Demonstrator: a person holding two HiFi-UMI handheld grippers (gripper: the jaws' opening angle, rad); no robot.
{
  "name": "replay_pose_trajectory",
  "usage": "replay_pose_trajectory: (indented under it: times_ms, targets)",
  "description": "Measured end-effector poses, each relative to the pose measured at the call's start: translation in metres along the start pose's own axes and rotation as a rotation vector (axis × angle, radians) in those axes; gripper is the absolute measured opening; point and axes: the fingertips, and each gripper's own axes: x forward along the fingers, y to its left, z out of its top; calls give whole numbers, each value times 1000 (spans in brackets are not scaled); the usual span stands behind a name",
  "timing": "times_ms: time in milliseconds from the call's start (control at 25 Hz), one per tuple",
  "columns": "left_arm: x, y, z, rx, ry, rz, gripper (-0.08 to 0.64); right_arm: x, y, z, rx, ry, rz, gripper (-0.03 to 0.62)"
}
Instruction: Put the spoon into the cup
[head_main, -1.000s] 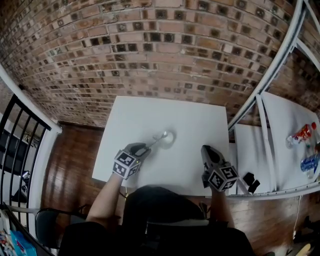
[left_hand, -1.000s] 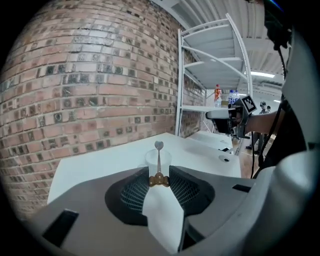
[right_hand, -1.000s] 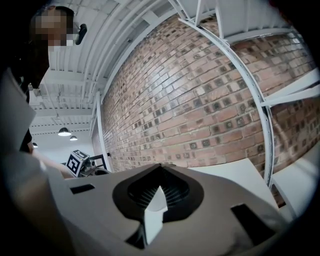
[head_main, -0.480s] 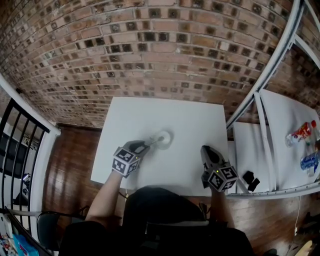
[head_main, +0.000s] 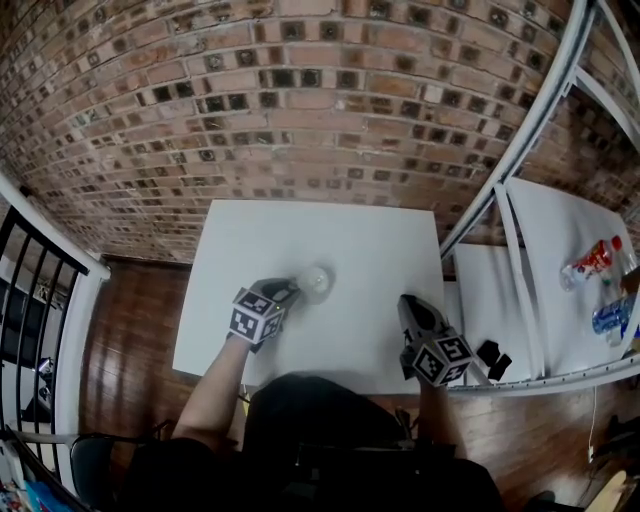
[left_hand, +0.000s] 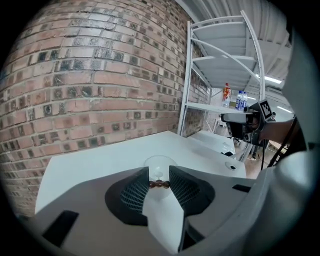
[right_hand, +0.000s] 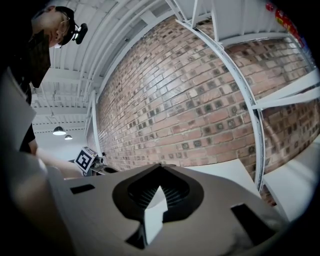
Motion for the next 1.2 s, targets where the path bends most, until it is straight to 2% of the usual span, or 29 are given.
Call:
replay_pose_trajectory:
  times_ms: [400,560,680,1080,1200]
  targets:
    - [25,2,-7,-26,33,17,129,-5,-4,1,20,-3,-6,5]
    - [31,7,-13,-2,49,65,132,-1,1,0,30,-2,8,5]
    - [29,8,-13,4,55,81,209,2,3,2,23,0,13,5]
    - [-12,12,18,-65,-100,87,207,17,18,2,6,18,50,5]
    - [-32,23,28,-86,-159,127,165,25,26,1,-6,28,76,5]
